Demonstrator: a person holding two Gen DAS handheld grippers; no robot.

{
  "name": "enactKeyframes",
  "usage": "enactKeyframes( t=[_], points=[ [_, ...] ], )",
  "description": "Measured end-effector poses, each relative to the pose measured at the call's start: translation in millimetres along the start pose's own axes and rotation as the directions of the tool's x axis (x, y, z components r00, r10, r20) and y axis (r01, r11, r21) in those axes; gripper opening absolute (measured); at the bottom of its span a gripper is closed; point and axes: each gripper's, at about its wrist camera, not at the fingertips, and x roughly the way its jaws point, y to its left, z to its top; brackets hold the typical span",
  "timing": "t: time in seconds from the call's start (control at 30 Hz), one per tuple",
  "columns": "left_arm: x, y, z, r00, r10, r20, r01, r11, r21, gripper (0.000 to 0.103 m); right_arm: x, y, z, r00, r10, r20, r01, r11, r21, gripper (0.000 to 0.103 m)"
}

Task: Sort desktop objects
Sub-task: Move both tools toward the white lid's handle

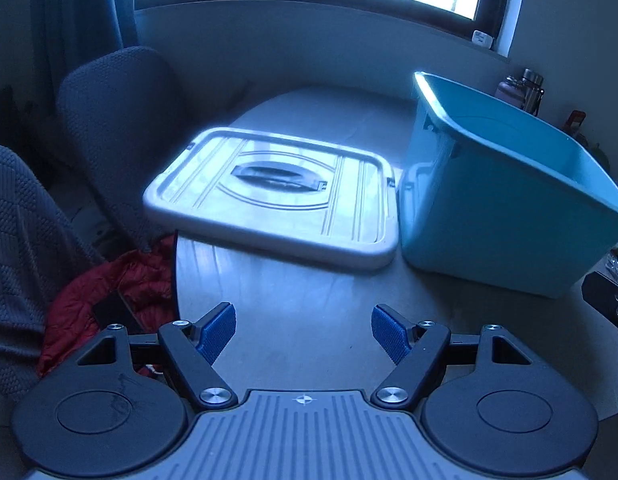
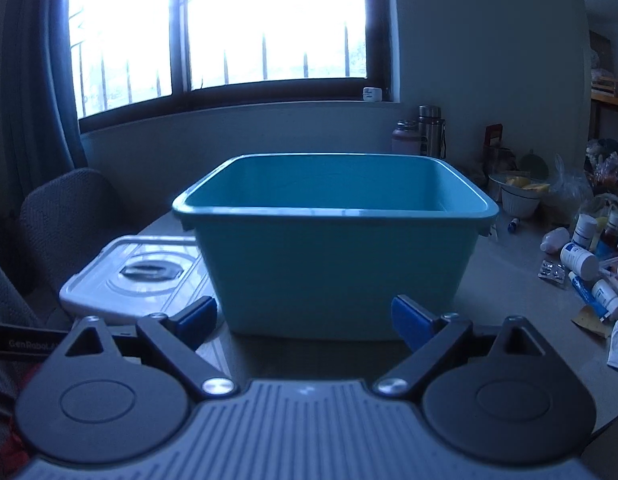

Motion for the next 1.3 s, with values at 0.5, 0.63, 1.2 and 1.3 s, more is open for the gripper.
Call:
enactKeyframes(
  t=[0.5,0.63,1.2,1.3],
  points=[
    [11,37,21,1.000,-0.002,0.001,0.002,1.000,0.004,0.077,20,32,3,1.000,0.015,-0.024,-0.015,1.000,-0.007,0.094],
    [29,56,38,1.000,-0.011,-0.017,0.011,1.000,0.003,0.077,41,55,9,0.999,0.023,-0.040,-0.022,1.000,0.017,0.094],
    [105,109,115,0.997,-0.045,-0.054,0.051,0.994,0.096,0.077,106,122,38,0.998,0.009,-0.068,-0.005,0.998,0.056,0.094],
    [116,114,121,0.997,-0.053,-0.060,0.058,0.994,0.095,0.077,113,130,40,0.997,0.001,-0.074,0.003,0.999,0.050,0.094]
  ],
)
